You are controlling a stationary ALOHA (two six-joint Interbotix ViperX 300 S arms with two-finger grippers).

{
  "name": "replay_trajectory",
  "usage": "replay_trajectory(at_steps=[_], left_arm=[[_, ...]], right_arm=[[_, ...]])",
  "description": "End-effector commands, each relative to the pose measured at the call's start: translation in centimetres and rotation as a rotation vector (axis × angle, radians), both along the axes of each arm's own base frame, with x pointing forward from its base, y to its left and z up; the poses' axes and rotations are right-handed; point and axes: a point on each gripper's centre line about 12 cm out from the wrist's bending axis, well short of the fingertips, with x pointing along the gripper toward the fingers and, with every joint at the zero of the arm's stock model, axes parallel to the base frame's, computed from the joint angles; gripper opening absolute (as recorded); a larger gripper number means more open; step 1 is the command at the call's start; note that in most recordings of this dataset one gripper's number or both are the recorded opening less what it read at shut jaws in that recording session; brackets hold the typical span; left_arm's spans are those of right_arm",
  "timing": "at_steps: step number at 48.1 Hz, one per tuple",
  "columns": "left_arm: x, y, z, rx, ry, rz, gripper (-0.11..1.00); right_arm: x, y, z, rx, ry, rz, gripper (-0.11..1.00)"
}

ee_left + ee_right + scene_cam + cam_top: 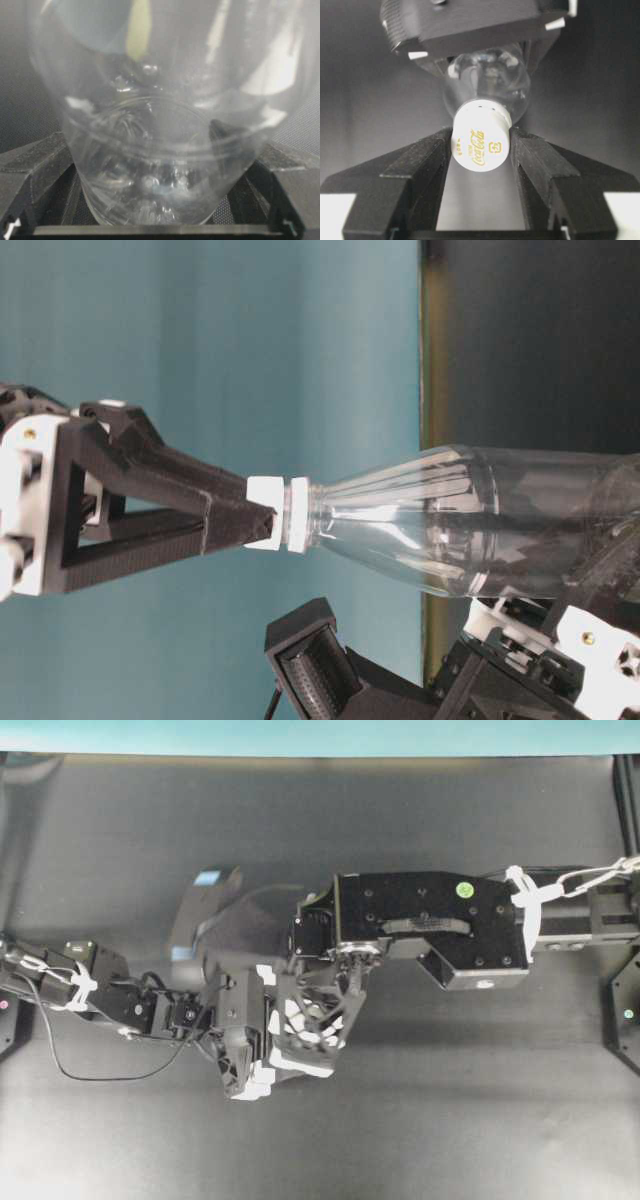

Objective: Open the bottle cap by holding the bottle with the left arm and twisting the cap with the right arm.

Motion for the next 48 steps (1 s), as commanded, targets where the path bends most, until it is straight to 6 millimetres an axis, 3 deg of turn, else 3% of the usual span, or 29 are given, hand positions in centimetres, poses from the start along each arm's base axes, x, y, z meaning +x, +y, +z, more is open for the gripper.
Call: replay_trajectory(at_steps=[1, 48], left_arm=[[0.31, -0.23, 0.54, 0.001, -0.019, -0.008, 0.89], [0.48, -0.31, 0.62, -0.002, -0.021, -0.008, 0.89]], right_arm=[[-0.14, 0.71, 0.38, -0.021, -0.011, 0.105, 0.37], [-0.22, 1.15, -0.13, -0.247, -0.080, 0.919, 0.37]])
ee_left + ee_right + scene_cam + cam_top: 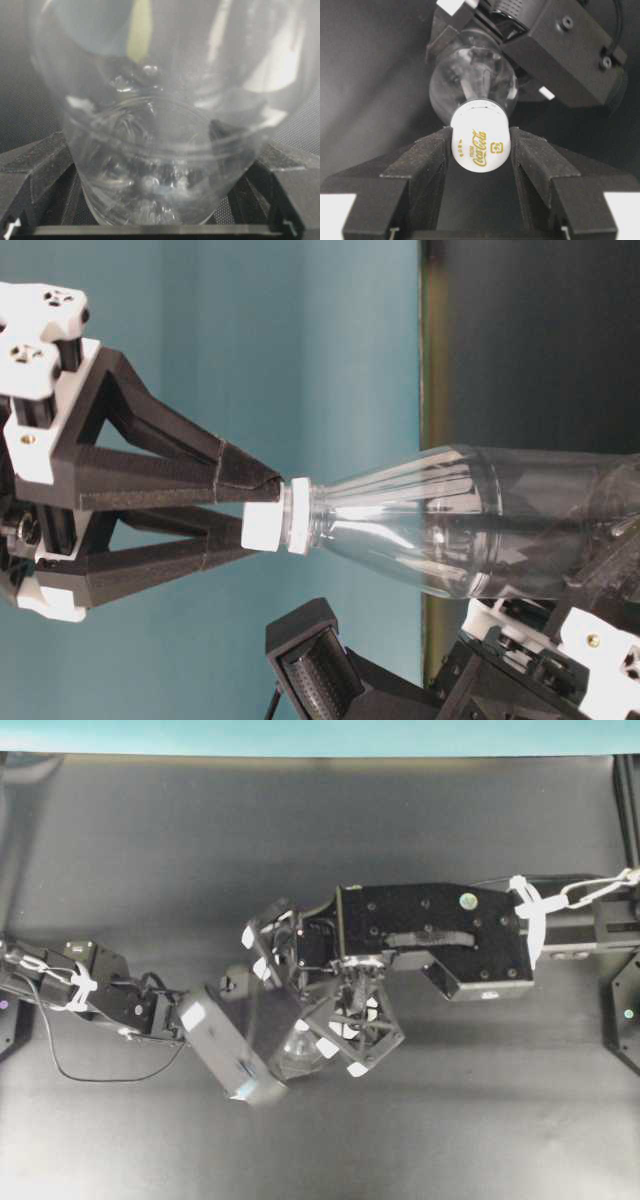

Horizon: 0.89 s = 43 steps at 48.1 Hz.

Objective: Open the bottle cap by holding the bottle with the left arm and twisting the cap with the right arm.

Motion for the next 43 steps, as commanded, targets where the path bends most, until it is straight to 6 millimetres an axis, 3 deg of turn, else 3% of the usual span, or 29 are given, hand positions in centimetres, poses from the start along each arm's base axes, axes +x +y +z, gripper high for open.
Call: replay_trajectory(at_steps=[1, 14, 43], left_arm=[[0.45, -0.25, 0.62, -0.002, -0.023, -0.007, 0.89], [0.45, -0.25, 0.66, -0.022, -0.020, 0.001, 0.89], [0.35, -0.30, 0.58, -0.020, -0.018, -0.001, 0.89]], right_arm=[[-0.06, 0.41, 0.00, -0.024, -0.016, 0.080, 0.37], [-0.64, 0.22, -0.46, -0.081, -0.038, 0.222, 0.37], [-0.71, 0.71, -0.60, -0.044, -0.071, 0.107, 0.37]])
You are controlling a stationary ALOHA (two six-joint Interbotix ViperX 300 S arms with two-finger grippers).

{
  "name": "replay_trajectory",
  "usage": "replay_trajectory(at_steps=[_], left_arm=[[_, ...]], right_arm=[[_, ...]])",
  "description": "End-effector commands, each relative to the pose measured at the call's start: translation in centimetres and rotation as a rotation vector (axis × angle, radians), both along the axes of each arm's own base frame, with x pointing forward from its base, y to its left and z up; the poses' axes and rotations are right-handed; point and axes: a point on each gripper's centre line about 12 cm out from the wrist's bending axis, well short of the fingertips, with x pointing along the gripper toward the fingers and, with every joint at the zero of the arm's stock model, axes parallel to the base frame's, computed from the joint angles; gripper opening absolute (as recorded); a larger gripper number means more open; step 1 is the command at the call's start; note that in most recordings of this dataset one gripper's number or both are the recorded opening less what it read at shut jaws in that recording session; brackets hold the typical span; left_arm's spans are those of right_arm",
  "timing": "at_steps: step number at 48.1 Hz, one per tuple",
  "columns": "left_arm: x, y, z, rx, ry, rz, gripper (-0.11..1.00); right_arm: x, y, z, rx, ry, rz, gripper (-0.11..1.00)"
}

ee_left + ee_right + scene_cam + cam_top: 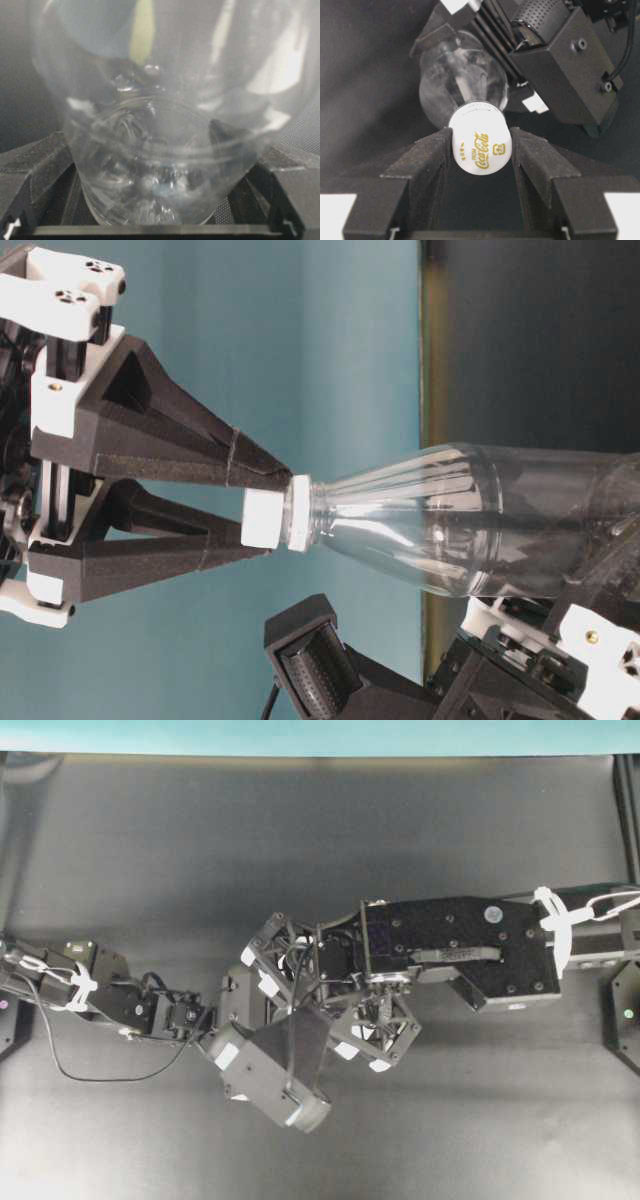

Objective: Open the bottle cap by holding the bottle with the left arm and twisting the cap with the right arm.

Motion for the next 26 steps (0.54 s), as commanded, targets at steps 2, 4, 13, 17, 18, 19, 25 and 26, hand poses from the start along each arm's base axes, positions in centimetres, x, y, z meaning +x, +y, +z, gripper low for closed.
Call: replay_trajectory(at_steps=[2, 4, 13, 17, 18, 19, 25, 26], left_arm=[[0.30, -0.23, 0.53, -0.002, -0.017, -0.007, 0.89], [0.29, -0.23, 0.51, -0.003, -0.015, -0.006, 0.89], [0.28, -0.23, 0.50, -0.001, -0.014, -0.007, 0.89], [0.28, -0.23, 0.50, -0.001, -0.014, -0.007, 0.89], [0.28, -0.23, 0.50, -0.003, -0.014, -0.006, 0.89], [0.28, -0.23, 0.50, -0.003, -0.014, -0.006, 0.89], [0.33, -0.24, 0.52, -0.003, -0.014, -0.006, 0.89], [0.33, -0.24, 0.53, -0.001, -0.015, -0.007, 0.89]], right_arm=[[0.05, 0.33, -0.12, 0.013, 0.000, -0.025, 0.37], [0.03, 0.33, -0.05, 0.015, -0.001, -0.029, 0.37], [0.04, 0.38, 0.34, 0.022, -0.009, -0.051, 0.38], [0.05, 0.45, 0.35, 0.029, -0.010, -0.068, 0.44], [0.05, 0.53, 0.40, 0.031, -0.011, -0.072, 0.49], [0.09, 0.44, 0.40, 0.032, -0.013, -0.081, 0.54], [0.24, 0.28, 0.47, -0.006, -0.033, -0.111, 0.79], [0.27, 0.25, 0.61, -0.011, -0.041, -0.116, 0.81]])
